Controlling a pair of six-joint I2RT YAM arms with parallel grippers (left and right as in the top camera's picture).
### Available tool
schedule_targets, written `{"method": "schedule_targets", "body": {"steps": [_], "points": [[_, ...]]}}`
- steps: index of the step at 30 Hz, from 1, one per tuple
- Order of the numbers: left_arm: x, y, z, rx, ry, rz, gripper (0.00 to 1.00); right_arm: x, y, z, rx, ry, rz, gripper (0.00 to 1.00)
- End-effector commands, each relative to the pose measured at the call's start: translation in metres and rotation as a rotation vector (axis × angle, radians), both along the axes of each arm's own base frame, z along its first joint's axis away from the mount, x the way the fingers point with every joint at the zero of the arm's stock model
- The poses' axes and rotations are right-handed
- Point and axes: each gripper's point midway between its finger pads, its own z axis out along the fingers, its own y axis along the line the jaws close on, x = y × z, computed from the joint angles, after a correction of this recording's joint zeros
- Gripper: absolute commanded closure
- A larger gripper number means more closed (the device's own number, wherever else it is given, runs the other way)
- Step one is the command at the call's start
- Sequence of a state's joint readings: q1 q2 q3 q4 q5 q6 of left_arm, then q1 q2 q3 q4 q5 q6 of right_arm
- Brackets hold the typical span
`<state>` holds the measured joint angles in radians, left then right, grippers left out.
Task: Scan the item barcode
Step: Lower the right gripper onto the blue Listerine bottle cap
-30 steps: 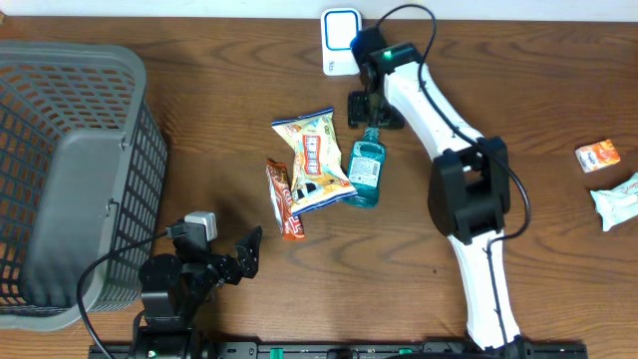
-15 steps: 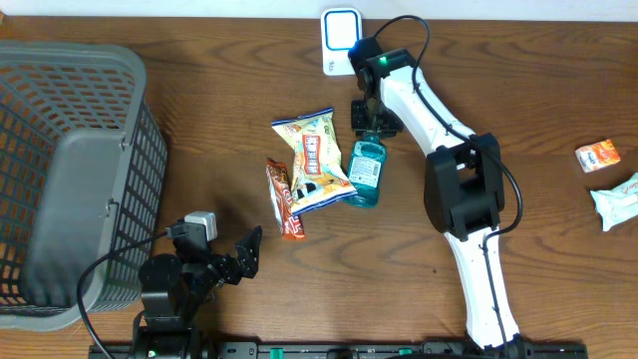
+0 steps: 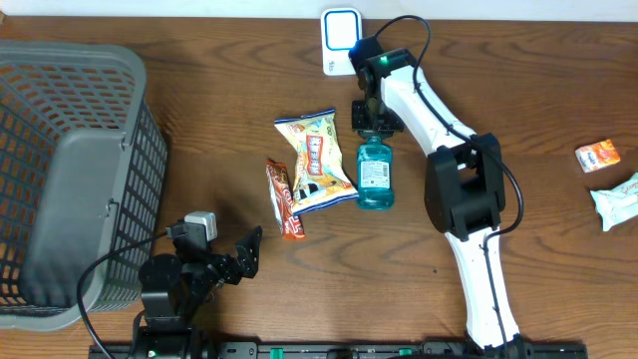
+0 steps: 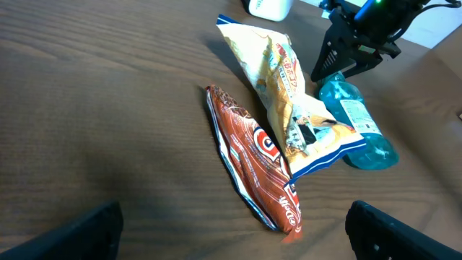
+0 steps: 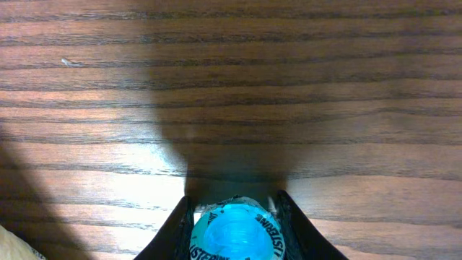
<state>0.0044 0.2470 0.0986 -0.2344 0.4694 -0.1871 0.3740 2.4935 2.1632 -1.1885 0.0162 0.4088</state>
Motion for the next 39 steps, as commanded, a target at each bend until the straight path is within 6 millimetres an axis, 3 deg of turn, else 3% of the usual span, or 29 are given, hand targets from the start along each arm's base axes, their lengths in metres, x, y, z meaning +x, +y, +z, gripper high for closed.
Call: {"method": "schedule_targets", "body": {"steps": [1,8,13,19,39], "points": [[-0.005,-0.002,-0.011,-0.012,0.042,-0.009,0.02,0.01,-0.013,0.04,0.018,-0.071,-0.026,0.99],[-0.005,-0.002,-0.011,-0.012,0.042,-0.009,0.01,0.014,-0.016,0.108,0.065,-0.198,-0.035,0.99],[-0.005,-0.002,-0.011,-0.012,0.042,-0.009,0.01,0.011,-0.015,0.134,0.081,-0.244,-0.031,0.99],[-0.005,-0.002,-0.011,-0.012,0.042,-0.009,0.02,0.006,-0.025,0.138,0.026,-0.243,-0.039,0.99],[-0.005,-0.002,-0.011,-0.012,0.042,-0.009,0.01,-0.02,-0.017,0.149,-0.015,-0.202,0.003,0.99]]}}
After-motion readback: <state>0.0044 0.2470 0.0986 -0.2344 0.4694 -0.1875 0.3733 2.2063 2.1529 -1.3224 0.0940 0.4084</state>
